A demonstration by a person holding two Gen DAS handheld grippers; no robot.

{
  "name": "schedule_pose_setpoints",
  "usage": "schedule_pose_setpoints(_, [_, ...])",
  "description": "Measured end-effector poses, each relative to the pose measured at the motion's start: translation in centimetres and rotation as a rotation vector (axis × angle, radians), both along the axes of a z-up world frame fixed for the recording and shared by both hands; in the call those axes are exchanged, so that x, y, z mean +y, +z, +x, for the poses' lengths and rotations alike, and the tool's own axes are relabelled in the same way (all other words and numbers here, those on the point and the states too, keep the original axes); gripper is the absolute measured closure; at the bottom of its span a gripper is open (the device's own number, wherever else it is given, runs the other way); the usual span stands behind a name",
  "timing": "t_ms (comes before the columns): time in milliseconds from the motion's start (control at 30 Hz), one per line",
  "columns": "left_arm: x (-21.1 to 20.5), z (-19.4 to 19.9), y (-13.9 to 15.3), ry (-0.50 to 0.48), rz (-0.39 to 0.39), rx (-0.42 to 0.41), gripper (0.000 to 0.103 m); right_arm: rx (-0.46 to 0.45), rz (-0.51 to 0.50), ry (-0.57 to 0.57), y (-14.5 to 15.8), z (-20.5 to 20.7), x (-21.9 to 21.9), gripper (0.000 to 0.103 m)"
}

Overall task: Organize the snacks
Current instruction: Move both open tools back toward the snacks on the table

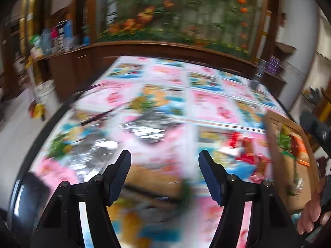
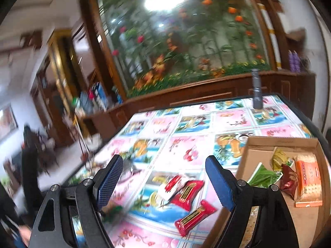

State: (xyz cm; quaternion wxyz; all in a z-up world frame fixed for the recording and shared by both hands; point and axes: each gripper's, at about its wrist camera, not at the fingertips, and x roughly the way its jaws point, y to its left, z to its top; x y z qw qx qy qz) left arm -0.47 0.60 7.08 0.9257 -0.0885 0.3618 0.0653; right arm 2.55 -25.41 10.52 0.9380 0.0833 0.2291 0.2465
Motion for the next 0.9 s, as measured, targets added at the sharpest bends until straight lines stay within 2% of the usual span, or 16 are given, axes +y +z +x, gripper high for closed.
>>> schedule_pose_setpoints(133, [3.2, -1.8, -0.4, 0.051, -0.017, -0.007, 0.036, -0.100, -0.172, -0.023, -0.3, -2.1, 3.0, 0.017])
schedule_pose_setpoints(233, [3.0, -2.2, -1.1, 0.047, 0.006, -0.003, 0.036, -0.195, -0.322, -0.100, -0.8, -3.6, 4.7, 0.017])
schedule_pose_setpoints(300, [2.1, -1.9, -1.6, 0.025, 0.029, 0.011, 0.036, -0.225, -0.374, -0.118, -0.9, -3.9, 5.4, 0.017])
schedule_pose_setpoints(467, [0.9, -1.4, -2.3, -0.002, 0.038, 0.037, 0.036, -0.228, -0.447, -0.132, -1.3, -3.7, 6.1, 0.017])
schedule_pose_setpoints(600, [1.0, -1.1, -2.6, 0.000, 0.035, 0.053, 0.036, -0.184, -0.458, -0.126, -1.4, -3.1, 5.9, 0.017])
schedule_pose_setpoints(667, [1.1, -1.1, -2.7, 0.002, 0.029, 0.056, 0.036, -0.157, -0.452, -0.119, -1.6, -2.7, 5.8, 0.026])
schedule_pose_setpoints(733, [1.0, -1.1, -2.7, 0.001, 0.030, 0.057, 0.036, -0.116, -0.447, -0.095, -1.9, -2.2, 5.8, 0.067])
schedule_pose_setpoints(767, [1.0, -1.1, -2.7, 0.000, 0.032, 0.056, 0.036, -0.104, -0.451, -0.093, -2.1, -2.0, 5.8, 0.076])
schedule_pose_setpoints(800, [1.0, -1.1, -2.7, -0.002, 0.032, 0.054, 0.036, -0.090, -0.459, -0.089, -2.3, -1.8, 5.9, 0.080])
schedule_pose_setpoints(900, [1.0, -1.1, -2.6, -0.007, 0.032, 0.050, 0.036, -0.095, -0.453, -0.090, -2.3, -1.9, 5.9, 0.080])
